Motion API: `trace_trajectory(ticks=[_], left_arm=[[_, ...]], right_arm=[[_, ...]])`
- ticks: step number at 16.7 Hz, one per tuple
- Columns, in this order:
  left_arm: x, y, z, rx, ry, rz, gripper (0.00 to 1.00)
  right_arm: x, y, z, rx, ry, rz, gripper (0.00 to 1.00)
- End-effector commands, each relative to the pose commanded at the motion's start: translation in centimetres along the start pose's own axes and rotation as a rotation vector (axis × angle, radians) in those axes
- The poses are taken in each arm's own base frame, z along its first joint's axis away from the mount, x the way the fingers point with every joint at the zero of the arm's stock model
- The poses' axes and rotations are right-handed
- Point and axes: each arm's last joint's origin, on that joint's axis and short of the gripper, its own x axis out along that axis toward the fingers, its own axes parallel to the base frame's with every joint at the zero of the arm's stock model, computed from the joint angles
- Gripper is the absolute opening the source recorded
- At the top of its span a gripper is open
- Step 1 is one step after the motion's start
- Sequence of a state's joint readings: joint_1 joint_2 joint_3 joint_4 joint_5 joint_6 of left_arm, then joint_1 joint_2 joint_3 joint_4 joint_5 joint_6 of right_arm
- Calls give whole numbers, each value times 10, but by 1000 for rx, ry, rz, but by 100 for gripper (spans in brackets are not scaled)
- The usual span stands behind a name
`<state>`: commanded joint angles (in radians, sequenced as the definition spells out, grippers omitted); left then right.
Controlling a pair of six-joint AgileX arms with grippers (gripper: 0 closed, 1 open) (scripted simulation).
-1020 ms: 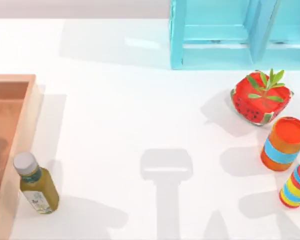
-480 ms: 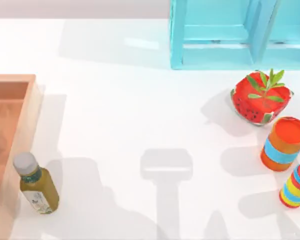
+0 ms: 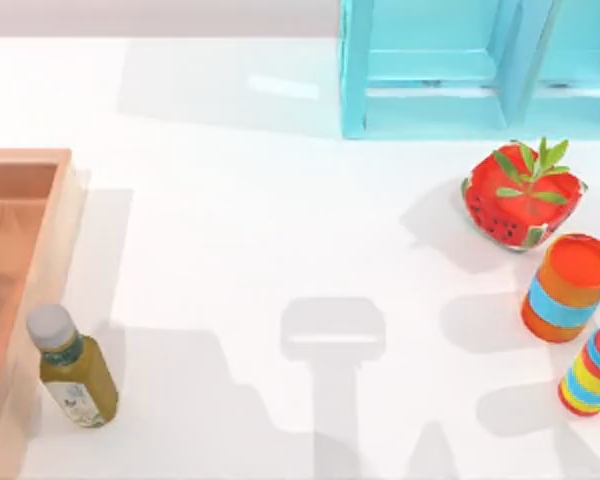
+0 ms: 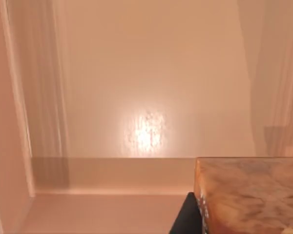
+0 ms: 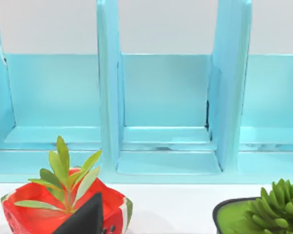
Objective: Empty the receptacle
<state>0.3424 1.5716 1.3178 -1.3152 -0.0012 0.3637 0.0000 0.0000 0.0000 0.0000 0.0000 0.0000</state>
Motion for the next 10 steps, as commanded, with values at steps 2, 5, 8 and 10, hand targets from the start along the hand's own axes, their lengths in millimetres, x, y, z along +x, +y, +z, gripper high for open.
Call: trace_trajectory(ticks=[2, 5, 8, 10], left_arm=[[0, 0, 0, 0, 0, 0, 0], [0, 0, 2, -4, 3, 0, 0], [-1, -7, 23, -3, 25, -9, 0], [0, -17, 48, -3, 40, -10, 0]], right_arm=[[0, 0, 0, 0, 0, 0, 100], [0, 0, 0, 0, 0, 0, 100], [0, 0, 0, 0, 0, 0, 100], [0, 0, 0, 0, 0, 0, 100]])
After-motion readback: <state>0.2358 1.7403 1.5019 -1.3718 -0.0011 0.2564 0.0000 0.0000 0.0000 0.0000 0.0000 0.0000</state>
